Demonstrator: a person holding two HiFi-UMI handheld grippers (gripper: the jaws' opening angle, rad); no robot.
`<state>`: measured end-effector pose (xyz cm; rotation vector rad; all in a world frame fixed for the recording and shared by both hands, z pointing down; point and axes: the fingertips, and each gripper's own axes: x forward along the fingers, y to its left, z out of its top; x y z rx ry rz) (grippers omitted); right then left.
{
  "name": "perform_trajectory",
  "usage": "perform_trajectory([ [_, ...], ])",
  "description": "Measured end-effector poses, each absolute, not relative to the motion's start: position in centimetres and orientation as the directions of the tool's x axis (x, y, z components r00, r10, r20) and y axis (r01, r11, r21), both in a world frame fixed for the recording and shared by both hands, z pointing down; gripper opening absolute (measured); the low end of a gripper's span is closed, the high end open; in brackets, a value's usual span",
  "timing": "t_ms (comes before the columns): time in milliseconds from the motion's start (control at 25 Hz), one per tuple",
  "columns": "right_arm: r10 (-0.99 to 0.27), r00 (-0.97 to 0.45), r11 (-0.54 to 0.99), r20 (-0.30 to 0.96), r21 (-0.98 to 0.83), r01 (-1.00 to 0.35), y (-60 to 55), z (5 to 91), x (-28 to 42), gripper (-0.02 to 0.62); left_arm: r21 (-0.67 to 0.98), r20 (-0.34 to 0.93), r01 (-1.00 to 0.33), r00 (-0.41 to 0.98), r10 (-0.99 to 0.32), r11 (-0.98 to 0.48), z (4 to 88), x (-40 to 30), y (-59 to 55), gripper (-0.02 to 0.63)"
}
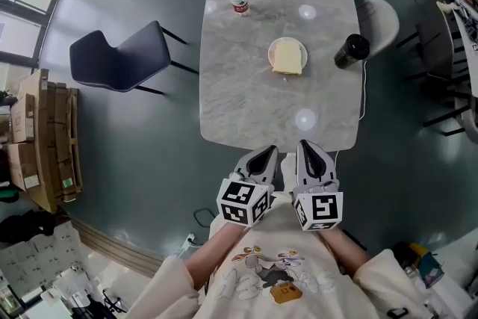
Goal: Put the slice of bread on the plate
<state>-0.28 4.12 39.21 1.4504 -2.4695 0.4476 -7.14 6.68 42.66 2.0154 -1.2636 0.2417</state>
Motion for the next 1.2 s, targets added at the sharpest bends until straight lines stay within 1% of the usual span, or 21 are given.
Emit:
perform_trajectory([
  [160,-0.813,-0.451,0.439,0.369,-0.122,-0.89,7.4,39.0,-2.2,0.005,0.476,0.492,-0.836,0.51,-0.706,-0.272,42.0,-9.3,9.9,0.011],
  [280,-0.821,-0.433,0.429,0.373,-0.099,-0.898,9.8,39.2,-3.5,0.005,0.503,0.482,-0.818,0.533,-0.695,-0.278,42.4,-10.2,12.1,0.011],
  [560,-0.845,-0.399,0.401,0.357,-0.072,-0.913,12.7,38.8,-4.4,0.005,0.498,0.466,-0.806,0.56,-0.685,-0.32,42.2,-11.1,14.8,0.011],
  [920,-0.867,-0.384,0.38,0.317,-0.078,-0.922,12.5,37.1,-3.2,0.005,0.481,0.456,-0.805,0.568,-0.685,-0.348,41.1,-9.6,13.5,0.011],
  [1200,-0.869,-0.36,0.349,0.339,-0.094,-0.932,13.5,37.6,-1.6,0.005,0.478,0.458,-0.789,0.598,-0.658,-0.385,40.9,-7.6,14.5,0.011],
])
